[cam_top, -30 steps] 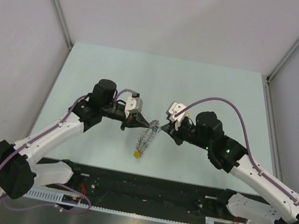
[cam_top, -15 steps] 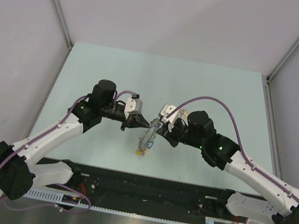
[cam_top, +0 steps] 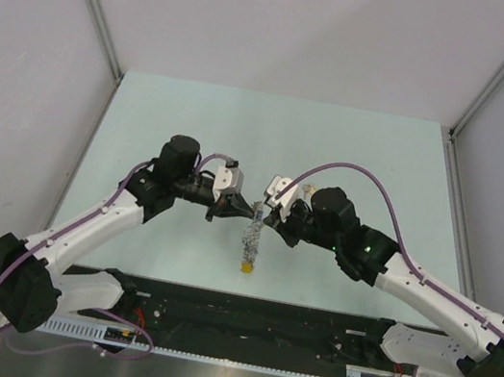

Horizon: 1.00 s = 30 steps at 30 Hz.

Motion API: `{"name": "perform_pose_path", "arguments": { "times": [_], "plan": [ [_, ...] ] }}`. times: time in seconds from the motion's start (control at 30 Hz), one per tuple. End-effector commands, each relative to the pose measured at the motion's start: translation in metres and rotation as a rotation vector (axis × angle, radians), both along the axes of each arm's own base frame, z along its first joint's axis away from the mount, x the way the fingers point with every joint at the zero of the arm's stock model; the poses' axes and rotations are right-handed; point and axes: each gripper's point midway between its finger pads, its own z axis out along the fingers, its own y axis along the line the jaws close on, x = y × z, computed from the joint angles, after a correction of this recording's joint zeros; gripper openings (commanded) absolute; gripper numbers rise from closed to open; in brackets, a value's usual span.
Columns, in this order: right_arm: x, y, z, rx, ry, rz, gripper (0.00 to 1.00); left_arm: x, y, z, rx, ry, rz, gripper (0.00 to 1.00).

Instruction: Put the keys on the keyring

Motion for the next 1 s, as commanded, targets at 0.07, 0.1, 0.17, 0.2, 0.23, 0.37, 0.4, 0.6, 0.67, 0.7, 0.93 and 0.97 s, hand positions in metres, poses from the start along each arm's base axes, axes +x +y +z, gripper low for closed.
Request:
{"name": "perform_pose_path", "arguments": {
  "times": [0.07, 0.1, 0.17, 0.2, 0.23, 0.37, 0.4, 0.6, 0.67, 0.7, 0.93, 0.97],
  "plan": [
    [0.007, 0.005, 0.03, 0.052, -0.067, -0.012, 0.0, -0.007, -0.01, 0.003, -0.037, -0.051, -0.084, 0.0],
    [0.006, 0.005, 0.029, 0.051, -0.064, -0.008, 0.0, -0.007, -0.01, 0.003, -0.037, -0.051, -0.088, 0.0],
    [0.005, 0.006, 0.029, 0.053, -0.061, -0.003, 0.0, -0.006, -0.012, 0.001, -0.033, -0.043, -0.089, 0.0],
    [0.005, 0.006, 0.028, 0.051, -0.059, -0.001, 0.0, -0.007, -0.012, 0.001, -0.034, -0.044, -0.092, 0.0],
    [0.005, 0.006, 0.028, 0.048, -0.058, -0.001, 0.0, -0.007, -0.012, 0.001, -0.035, -0.044, -0.093, 0.0],
    [0.004, 0.005, 0.024, 0.035, -0.049, -0.001, 0.0, -0.006, -0.012, 0.0, -0.034, -0.045, -0.085, 0.0],
    [0.005, 0.004, 0.023, 0.032, -0.051, -0.007, 0.0, -0.006, -0.012, 0.0, -0.035, -0.047, -0.085, 0.0],
    [0.005, -0.004, 0.017, -0.001, -0.037, -0.038, 0.0, -0.003, -0.013, -0.009, -0.025, -0.03, -0.08, 0.0],
    [0.005, -0.005, 0.014, -0.008, -0.03, -0.038, 0.0, -0.002, -0.014, -0.011, -0.023, -0.023, -0.081, 0.01],
    [0.004, -0.005, 0.015, -0.005, -0.028, -0.036, 0.0, -0.003, -0.015, -0.011, -0.024, -0.022, -0.083, 0.0],
    [0.002, -0.003, 0.009, -0.011, -0.016, -0.02, 0.0, -0.003, -0.016, -0.013, -0.024, -0.018, -0.082, 0.0],
    [0.002, -0.003, 0.009, -0.014, -0.014, -0.024, 0.0, -0.003, -0.016, -0.013, -0.024, -0.018, -0.082, 0.0]
  ]
}}
